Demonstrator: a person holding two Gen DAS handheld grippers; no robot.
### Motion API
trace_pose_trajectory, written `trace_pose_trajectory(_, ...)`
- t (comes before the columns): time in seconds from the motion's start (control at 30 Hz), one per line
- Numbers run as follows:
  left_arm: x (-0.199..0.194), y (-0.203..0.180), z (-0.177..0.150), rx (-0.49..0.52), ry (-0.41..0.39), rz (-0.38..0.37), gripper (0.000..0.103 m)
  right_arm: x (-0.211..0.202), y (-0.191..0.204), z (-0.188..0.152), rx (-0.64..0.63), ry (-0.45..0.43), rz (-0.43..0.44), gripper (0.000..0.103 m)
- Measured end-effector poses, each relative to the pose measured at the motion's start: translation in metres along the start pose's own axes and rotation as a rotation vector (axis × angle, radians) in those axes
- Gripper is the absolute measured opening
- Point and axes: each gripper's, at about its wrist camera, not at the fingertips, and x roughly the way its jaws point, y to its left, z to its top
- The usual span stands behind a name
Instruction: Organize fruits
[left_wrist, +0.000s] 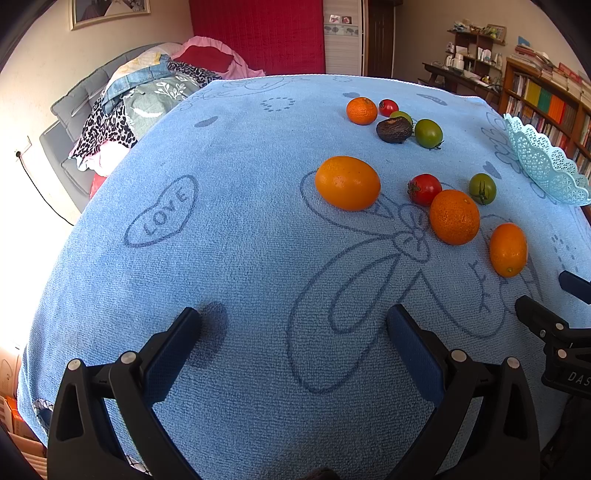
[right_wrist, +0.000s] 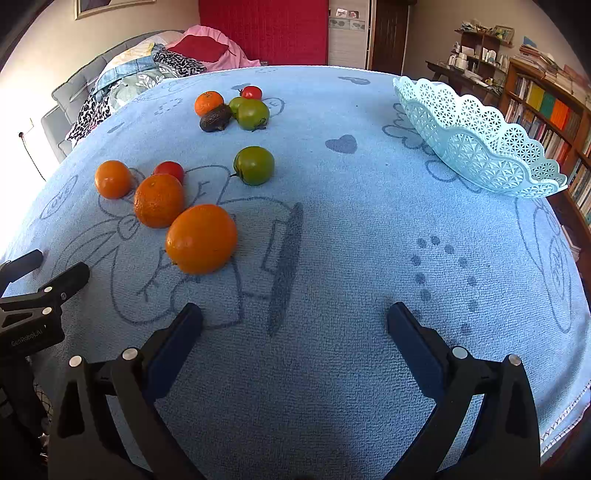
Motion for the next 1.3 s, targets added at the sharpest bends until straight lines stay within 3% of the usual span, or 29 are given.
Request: trace_pose_trajectory(1.3,0.0001,0.0004,-0.0001,0.003,0.001,0.004,0.098,0.005,0.0012,0.0069,-0.006,0.054,0.003,0.101)
